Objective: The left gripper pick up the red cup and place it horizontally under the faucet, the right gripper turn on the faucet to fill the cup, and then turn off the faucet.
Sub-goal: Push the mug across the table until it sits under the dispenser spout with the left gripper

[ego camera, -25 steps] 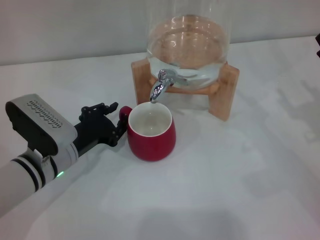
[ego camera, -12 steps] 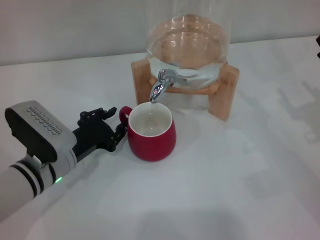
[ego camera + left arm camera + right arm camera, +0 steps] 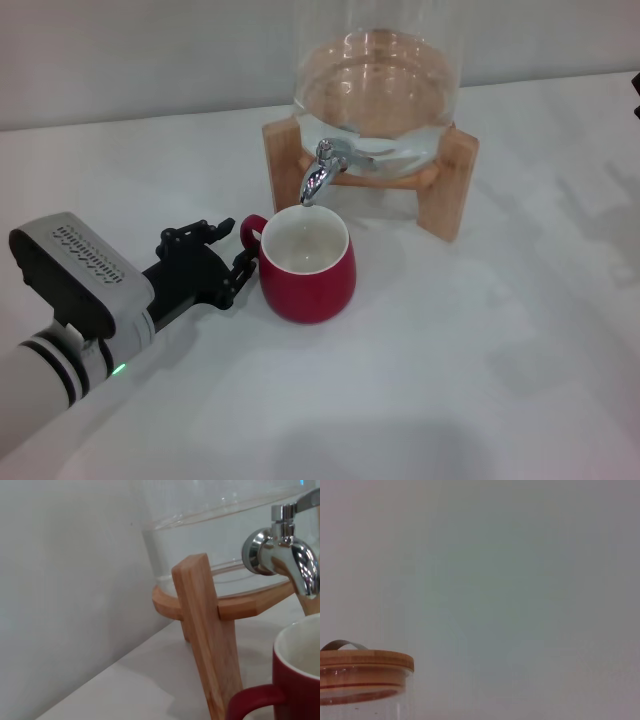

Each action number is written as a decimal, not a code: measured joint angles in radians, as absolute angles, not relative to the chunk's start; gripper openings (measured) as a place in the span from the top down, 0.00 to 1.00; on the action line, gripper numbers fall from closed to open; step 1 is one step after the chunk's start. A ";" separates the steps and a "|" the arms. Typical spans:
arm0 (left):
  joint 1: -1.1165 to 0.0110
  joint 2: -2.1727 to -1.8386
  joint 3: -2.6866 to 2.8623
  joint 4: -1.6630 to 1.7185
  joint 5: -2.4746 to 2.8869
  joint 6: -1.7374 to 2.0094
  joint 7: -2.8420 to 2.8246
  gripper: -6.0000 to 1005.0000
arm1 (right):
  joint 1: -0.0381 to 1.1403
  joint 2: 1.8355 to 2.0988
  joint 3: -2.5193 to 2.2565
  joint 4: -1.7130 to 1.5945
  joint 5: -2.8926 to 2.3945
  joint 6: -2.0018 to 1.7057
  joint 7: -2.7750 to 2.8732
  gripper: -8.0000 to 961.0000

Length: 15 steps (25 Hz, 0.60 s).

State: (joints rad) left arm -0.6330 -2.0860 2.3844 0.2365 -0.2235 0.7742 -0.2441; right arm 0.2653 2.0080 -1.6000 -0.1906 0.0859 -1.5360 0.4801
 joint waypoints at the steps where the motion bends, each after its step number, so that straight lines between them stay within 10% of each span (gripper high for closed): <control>1: -0.633 -2.086 2.384 0.236 -0.223 0.774 -0.244 0.59 | 0.265 2.008 -1.600 -0.190 0.086 -1.535 0.480 0.18; 15: -0.612 -2.087 2.366 0.235 -0.227 0.782 -0.219 0.59 | 0.271 2.008 -1.600 -0.187 0.086 -1.532 0.480 0.17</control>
